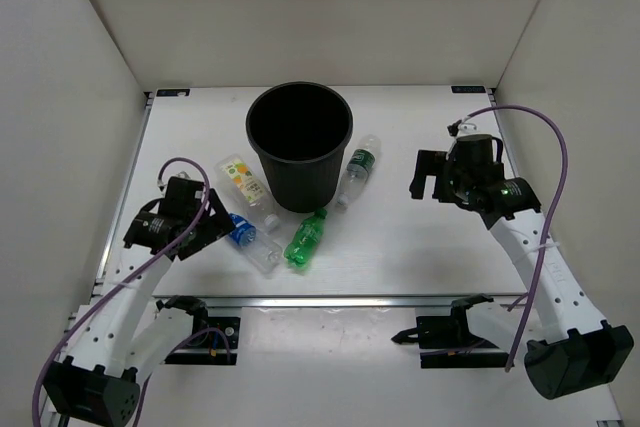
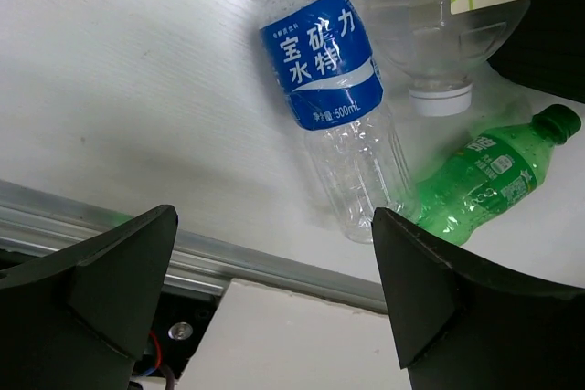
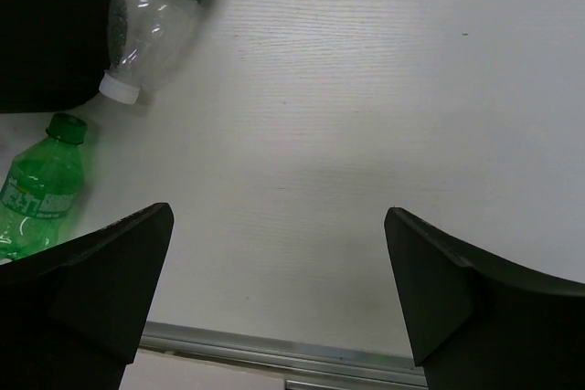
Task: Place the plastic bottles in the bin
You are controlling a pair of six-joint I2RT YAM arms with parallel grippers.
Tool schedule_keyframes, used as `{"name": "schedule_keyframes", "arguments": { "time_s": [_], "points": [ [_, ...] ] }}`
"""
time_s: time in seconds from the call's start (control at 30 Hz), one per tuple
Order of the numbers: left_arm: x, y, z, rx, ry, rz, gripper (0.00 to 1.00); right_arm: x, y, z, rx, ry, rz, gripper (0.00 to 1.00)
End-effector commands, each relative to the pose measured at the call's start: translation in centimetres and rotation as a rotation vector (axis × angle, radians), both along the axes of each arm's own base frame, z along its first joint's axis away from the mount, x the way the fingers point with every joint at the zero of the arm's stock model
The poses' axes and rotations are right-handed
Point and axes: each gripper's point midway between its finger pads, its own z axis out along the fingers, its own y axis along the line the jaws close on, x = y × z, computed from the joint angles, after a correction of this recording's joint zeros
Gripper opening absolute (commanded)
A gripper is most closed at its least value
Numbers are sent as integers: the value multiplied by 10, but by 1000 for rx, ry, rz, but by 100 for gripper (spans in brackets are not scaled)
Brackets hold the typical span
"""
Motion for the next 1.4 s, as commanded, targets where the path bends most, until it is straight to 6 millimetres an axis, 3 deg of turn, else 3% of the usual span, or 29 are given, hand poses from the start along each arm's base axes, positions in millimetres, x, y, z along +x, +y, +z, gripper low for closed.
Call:
{"name": "schedule_keyframes", "arguments": {
  "time_s": [0.0,0.17,0.77,0.93,1.03,1.07,1.2,1.27,1.37],
  "points": [
    [0,-10,-10,-45,9,11,99,3,8,12,4,-66,40,99],
    [3,-27,-28,-143,20,58,99,-1,16,13,-44,-108,73,99],
    [38,-29,-80,-79,65,177,99,-8,-35,-6,-75,-67,-104,99],
    [54,-35,-82,-72,18,166,98,-10,-37,-12,-61,-58,-113,100],
    [51,-36,-95,-50,71,150,98,-11,-40,-16,-72,-44,-117,99],
    [50,-36,-98,-52,72,154,96,-11,-41,-14,-73,-45,-123,99],
    [39,-25,-106,-28,106,180,67,-12,-45,-9,-81,-70,-138,99],
    [34,-23,-100,-24,91,180,57,-12,-42,-7,-67,-77,-131,99],
    [38,-20,-70,-32,5,186,52,-14,-40,-5,-56,-86,-118,100]
  ]
}}
